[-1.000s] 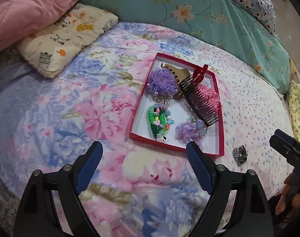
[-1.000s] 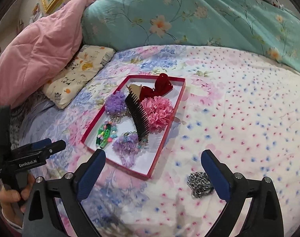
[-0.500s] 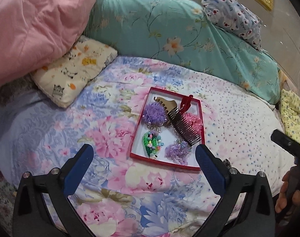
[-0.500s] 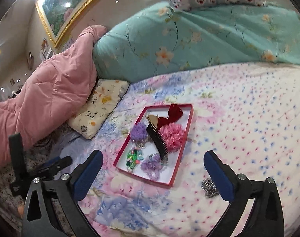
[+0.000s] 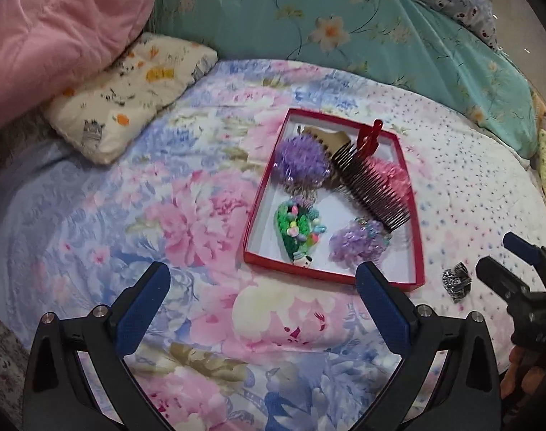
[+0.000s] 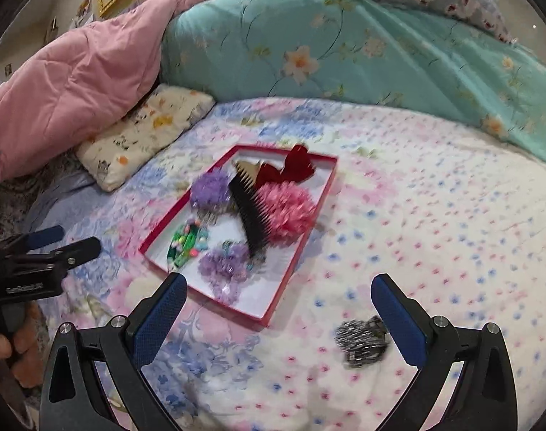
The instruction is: Organize jewelry
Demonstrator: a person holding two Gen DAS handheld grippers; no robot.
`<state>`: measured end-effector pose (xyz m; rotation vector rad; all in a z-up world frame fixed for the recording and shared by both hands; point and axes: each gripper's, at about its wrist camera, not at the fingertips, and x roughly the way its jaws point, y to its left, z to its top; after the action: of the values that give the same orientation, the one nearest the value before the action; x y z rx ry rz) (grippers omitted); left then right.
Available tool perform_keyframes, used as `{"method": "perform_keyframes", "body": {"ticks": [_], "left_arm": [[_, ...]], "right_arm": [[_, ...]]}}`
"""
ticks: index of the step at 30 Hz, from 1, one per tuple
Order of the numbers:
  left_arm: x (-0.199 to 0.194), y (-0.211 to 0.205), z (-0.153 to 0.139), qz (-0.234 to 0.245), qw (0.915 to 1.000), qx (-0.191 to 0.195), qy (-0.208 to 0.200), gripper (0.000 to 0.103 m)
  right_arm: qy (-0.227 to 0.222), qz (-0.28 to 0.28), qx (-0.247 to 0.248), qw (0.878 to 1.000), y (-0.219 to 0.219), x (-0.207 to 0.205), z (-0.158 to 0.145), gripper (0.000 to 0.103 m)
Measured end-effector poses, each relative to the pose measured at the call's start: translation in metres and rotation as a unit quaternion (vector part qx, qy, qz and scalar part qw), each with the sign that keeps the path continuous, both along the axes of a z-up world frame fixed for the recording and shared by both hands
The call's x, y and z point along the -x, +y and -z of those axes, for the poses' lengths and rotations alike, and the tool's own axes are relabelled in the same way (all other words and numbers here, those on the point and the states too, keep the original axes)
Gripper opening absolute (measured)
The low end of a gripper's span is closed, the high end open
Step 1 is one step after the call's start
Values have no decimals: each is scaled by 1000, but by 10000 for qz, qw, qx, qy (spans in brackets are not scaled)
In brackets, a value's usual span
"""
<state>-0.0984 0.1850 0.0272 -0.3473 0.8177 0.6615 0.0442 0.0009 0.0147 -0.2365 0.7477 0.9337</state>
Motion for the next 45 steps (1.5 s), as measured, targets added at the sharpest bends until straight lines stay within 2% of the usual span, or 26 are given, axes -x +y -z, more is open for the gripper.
{"method": "perform_keyframes", "body": {"ticks": [5, 13, 31, 45], "left_arm": [[0, 3, 11, -89, 9999, 33, 103, 103], [-7, 0, 14, -18, 9997, -28, 232, 103], [-18, -10, 25, 56, 9982, -295, 514, 103], [-17, -11, 23, 29, 9980, -366, 520, 103]], "right_arm": [[-159, -170, 188, 9996, 10, 5, 14, 103], [39, -340, 226, 9992, 19, 5, 30, 103], [154, -291, 302, 9990, 22, -5, 43, 103], [166, -280, 323, 9989, 22, -5, 44, 103]]}}
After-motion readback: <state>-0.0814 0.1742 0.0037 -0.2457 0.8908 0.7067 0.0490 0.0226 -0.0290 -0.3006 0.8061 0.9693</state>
